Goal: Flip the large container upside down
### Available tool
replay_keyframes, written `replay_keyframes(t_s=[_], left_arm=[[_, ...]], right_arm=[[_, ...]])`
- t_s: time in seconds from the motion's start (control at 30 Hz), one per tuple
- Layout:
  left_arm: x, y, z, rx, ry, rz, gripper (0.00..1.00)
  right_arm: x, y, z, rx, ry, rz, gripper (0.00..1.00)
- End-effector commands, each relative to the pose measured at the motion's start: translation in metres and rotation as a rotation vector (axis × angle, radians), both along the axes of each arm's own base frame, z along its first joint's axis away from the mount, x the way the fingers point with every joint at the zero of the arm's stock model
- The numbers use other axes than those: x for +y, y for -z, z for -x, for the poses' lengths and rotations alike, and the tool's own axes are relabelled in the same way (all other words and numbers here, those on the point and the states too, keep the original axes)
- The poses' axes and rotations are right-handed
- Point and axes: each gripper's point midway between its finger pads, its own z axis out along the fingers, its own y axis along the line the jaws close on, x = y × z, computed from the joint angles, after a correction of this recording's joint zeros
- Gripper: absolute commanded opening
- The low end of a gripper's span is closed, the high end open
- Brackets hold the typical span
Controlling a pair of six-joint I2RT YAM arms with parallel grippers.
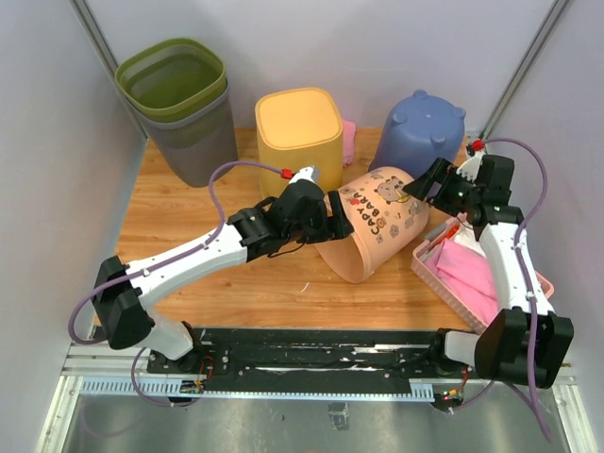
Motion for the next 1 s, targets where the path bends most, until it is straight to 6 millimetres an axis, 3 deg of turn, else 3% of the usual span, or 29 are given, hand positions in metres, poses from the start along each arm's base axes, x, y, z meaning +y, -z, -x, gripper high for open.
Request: replay_keyframes(t_s=[0.0,0.37,0.5,0.73,0.97], left_arm=[[0.000,-0.023,-0.003,-0.049,-0.013,0.044,0.85],[0.031,-0.034,0.014,-0.065,-0.029,0.042,0.85],[0.042,-0.029,0.012,-0.071,-0.063,0.013,0.85],[0.040,-0.020,0.013,-0.058,-0.050,-0.007,0.82],[0.036,-0.024,0.010,-0.069,-0.053,0.009,0.79]], right_arm=[[0.021,-0.009,0.002,-0.035,-0.133,-0.096,0.90],[0.072,-0.005,0.074,-0.010,-0.290,-0.245,0.88],[0.071,-0.017,0.091,-0.029,-0.287,-0.186,0.88],[0.021,-0.035,0.058,-0.103,-0.046,0.028,0.89],[0.016,-0.033,0.010,-0.095,-0.029,-0.005,0.89]])
